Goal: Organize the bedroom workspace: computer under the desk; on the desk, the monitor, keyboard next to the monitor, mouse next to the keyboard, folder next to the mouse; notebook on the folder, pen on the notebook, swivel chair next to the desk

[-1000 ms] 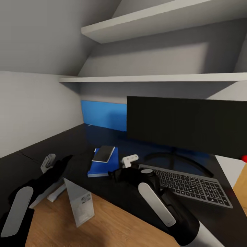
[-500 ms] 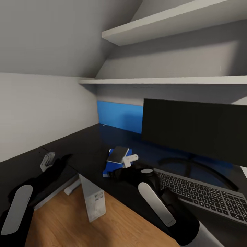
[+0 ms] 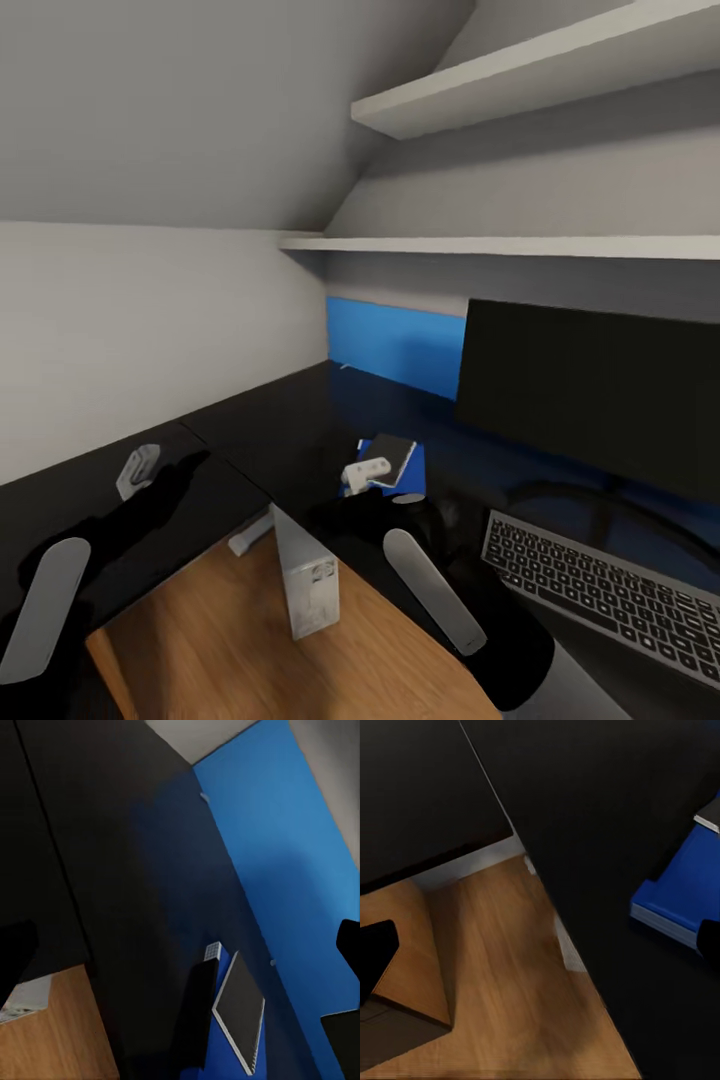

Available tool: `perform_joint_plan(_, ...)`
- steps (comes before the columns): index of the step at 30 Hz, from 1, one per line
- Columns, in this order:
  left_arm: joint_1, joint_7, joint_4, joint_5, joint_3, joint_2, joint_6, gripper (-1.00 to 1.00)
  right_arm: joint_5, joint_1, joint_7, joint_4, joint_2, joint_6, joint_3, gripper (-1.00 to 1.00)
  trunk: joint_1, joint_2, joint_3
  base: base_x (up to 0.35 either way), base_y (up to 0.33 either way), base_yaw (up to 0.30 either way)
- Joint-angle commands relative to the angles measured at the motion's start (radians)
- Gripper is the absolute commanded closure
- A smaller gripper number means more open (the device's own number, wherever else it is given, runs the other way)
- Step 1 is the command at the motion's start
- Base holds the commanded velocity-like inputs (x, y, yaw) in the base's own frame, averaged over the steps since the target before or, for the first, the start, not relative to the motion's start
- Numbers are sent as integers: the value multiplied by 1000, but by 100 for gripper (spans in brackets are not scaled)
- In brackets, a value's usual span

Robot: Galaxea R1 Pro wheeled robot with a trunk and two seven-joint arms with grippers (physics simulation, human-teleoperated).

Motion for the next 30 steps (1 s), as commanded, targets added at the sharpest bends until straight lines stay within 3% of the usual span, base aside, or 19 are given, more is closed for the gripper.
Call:
perform_joint_plan(1,-1,9,-1,10,1,0,4,-100,-10,-1,-10,2,2,2,1,-100,-4,7,1,0,0,255)
perform_joint_plan(10,1,10,-1,9,3,6,5,-100,-10,-2,-10,16,13,3,6,-100,-39,70,23,0,0,254)
perform_joint_plan(15,4,11,-1,9,14,10,6,-100,-11,-5,-7,69,43,20,3,-100,-58,105,34,0,0,237)
perform_joint_plan(21,4,11,-1,9,15,11,6,-100,-11,-6,-7,79,51,48,2,-100,-81,147,47,0,0,222)
perform_joint_plan(30,6,11,-1,8,16,11,6,-100,-17,-6,0,88,63,59,2,-100,-115,210,69,0,0,76)
